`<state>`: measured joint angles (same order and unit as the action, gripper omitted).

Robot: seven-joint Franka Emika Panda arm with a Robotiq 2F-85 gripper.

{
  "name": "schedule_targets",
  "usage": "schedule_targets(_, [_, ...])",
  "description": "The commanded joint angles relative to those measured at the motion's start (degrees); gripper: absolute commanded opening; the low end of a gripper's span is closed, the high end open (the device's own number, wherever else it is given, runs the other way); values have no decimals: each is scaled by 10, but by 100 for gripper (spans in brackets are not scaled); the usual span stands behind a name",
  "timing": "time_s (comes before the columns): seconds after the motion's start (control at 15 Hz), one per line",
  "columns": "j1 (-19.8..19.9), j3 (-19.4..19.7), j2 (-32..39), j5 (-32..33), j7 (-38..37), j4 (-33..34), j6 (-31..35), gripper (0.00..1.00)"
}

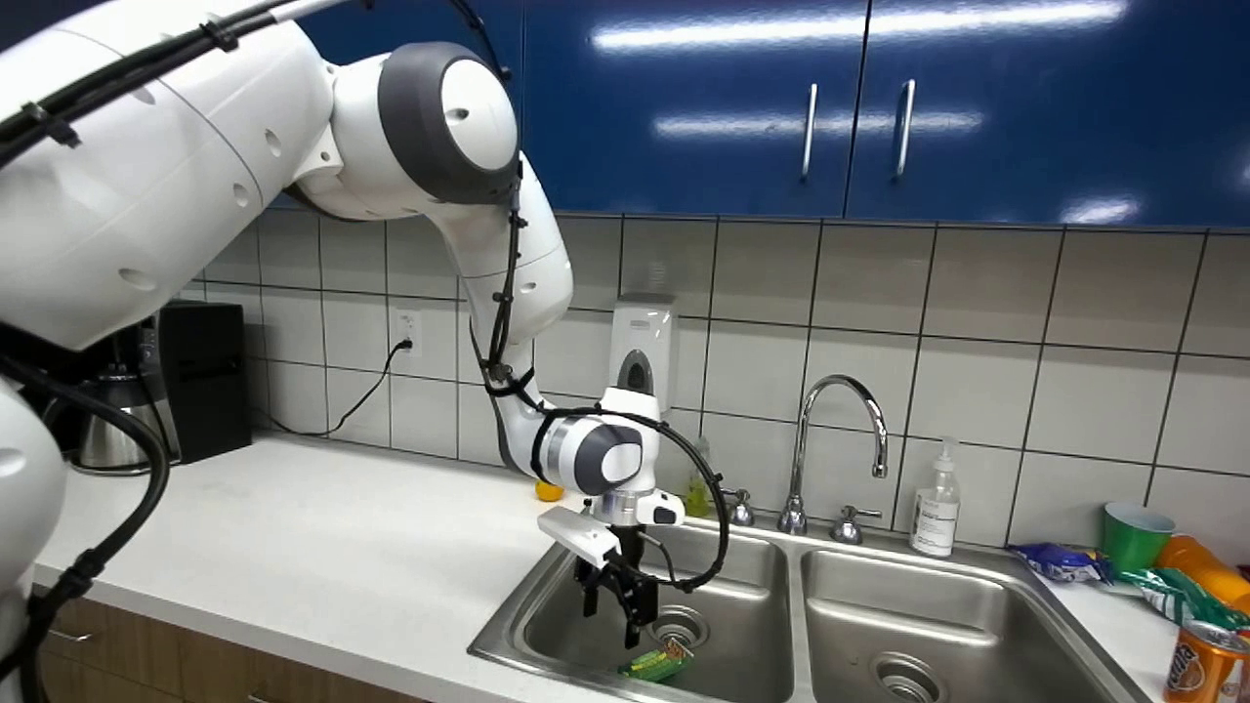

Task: Move the green object to the counter

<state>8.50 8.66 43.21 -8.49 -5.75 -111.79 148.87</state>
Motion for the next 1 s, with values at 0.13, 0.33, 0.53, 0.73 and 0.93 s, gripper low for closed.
schedule_targets(0.13, [21,-15,63,-9,-7,73,-13,100])
schedule_targets(0.33, [23,-16,91,-9,-9,101,-15,100])
schedule_targets(0.53, [22,-13,116,-6,-11,129,-19,100])
schedule_targets(0.73, [15,-9,112,2,-5,113,-4,100])
schedule_targets(0.93, [15,-9,118,2,-6,120,-4,100])
